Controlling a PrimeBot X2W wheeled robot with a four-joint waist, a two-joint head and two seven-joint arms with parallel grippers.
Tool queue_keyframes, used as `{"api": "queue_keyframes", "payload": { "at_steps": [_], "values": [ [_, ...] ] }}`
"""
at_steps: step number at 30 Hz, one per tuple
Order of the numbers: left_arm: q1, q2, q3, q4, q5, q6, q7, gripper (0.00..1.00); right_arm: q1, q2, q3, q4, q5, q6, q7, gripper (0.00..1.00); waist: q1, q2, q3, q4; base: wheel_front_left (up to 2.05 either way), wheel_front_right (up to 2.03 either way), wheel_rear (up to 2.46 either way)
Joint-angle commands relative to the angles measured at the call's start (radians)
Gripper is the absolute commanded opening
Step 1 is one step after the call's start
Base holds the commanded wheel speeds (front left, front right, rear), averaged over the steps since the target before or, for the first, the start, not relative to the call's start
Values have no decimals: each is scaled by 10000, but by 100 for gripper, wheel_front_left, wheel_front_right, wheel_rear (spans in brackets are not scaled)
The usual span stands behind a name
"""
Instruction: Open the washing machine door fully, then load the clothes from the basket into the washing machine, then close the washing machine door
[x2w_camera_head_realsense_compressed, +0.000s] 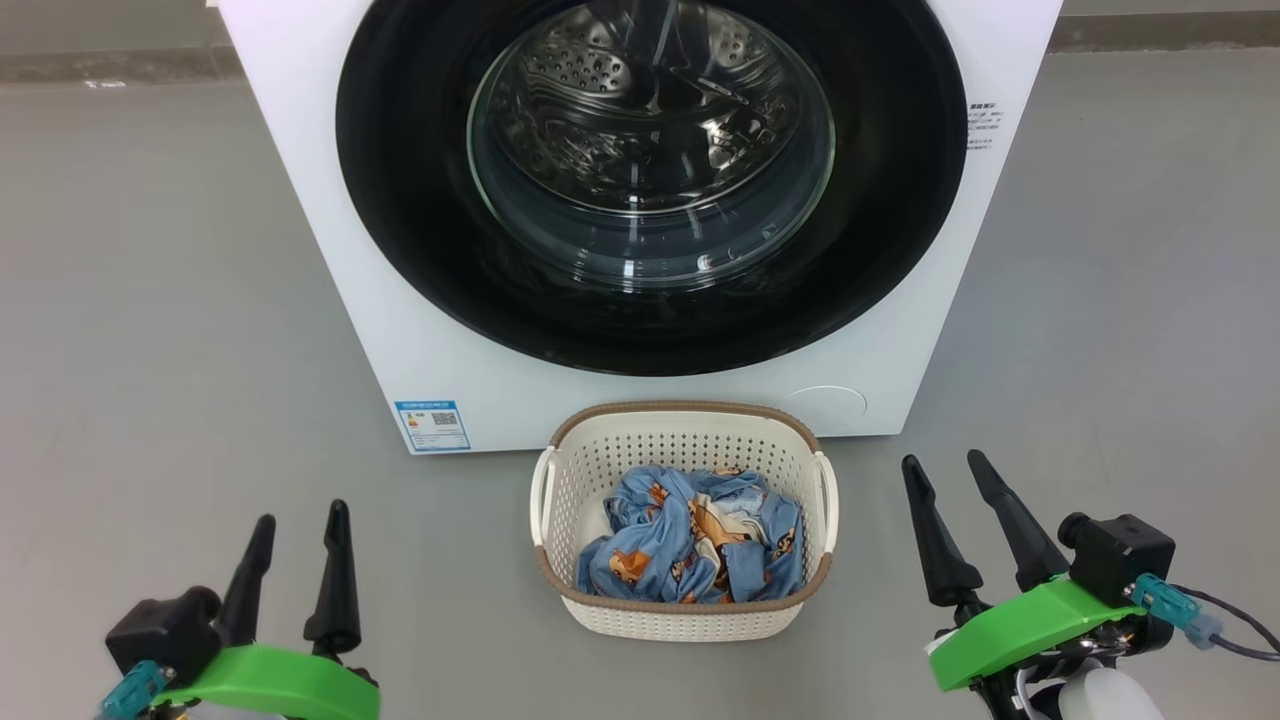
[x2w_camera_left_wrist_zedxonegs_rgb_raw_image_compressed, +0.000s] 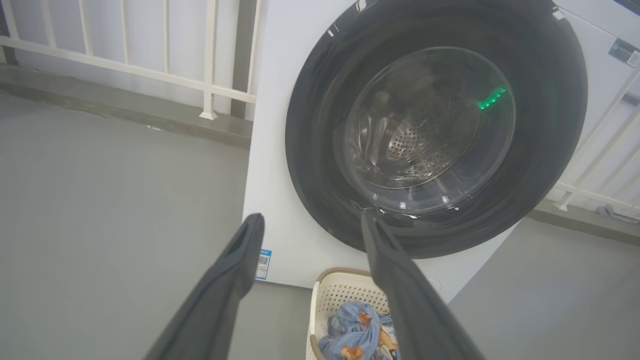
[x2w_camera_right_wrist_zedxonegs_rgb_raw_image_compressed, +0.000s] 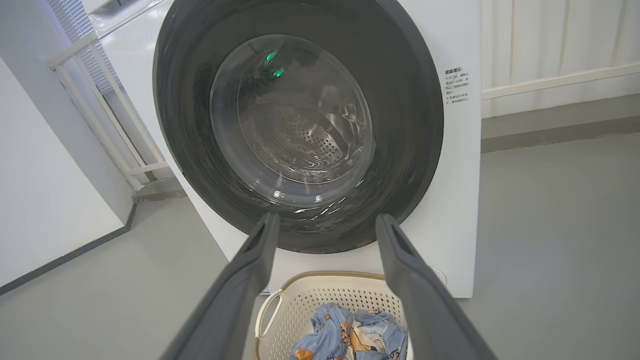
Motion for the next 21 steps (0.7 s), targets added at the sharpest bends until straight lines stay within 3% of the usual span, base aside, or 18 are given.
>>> {"api": "queue_keyframes", "payload": {
  "at_steps": [1, 9, 21],
  "values": [
    [-468, 152, 351, -281, 335, -19, -155, 100, -429, 38, 248, -190, -366, 15, -152, 100, -1, 0, -4, 10, 0, 0, 0],
    [-485, 156, 439, -340, 1200, -24, -395, 100, -503, 38, 179, -85, -1295, 15, -386, 100, -1, 0, -55, 46, 0, 0, 0],
    [-501, 119, 469, -342, 1185, -27, -412, 100, -537, 40, 102, -15, -1249, 16, -402, 100, -1, 0, -88, 82, 0, 0, 0]
  ]
}}
